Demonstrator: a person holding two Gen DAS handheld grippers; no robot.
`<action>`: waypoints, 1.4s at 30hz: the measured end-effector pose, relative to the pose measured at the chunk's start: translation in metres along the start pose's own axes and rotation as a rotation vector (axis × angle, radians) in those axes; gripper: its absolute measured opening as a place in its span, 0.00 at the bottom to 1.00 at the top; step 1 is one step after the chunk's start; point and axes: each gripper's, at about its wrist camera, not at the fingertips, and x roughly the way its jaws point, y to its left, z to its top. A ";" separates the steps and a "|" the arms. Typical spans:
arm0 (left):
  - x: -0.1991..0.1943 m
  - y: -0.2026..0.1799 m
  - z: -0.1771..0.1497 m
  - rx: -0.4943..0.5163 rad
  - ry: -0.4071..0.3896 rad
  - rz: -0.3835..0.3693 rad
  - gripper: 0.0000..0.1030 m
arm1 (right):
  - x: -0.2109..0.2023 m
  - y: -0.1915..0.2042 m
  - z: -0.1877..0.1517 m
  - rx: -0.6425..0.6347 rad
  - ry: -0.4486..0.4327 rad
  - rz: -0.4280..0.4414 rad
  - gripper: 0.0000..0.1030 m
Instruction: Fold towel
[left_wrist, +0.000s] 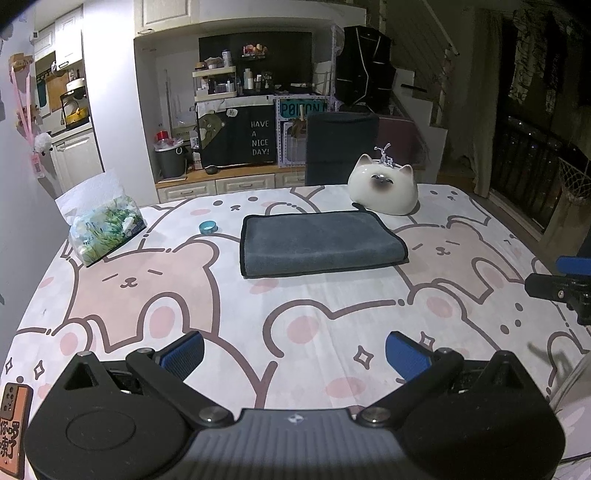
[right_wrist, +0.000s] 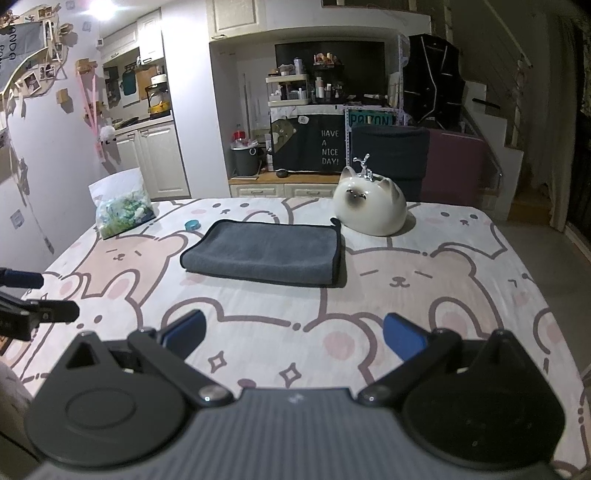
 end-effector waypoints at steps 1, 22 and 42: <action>0.000 0.000 0.000 0.000 0.000 -0.001 1.00 | 0.000 0.000 0.000 0.000 0.001 0.000 1.00; 0.000 -0.001 -0.001 0.001 0.000 0.000 1.00 | 0.001 0.000 0.000 0.001 0.004 0.003 1.00; 0.000 -0.002 -0.001 0.001 -0.001 0.001 1.00 | 0.002 0.001 -0.003 -0.001 0.008 0.005 1.00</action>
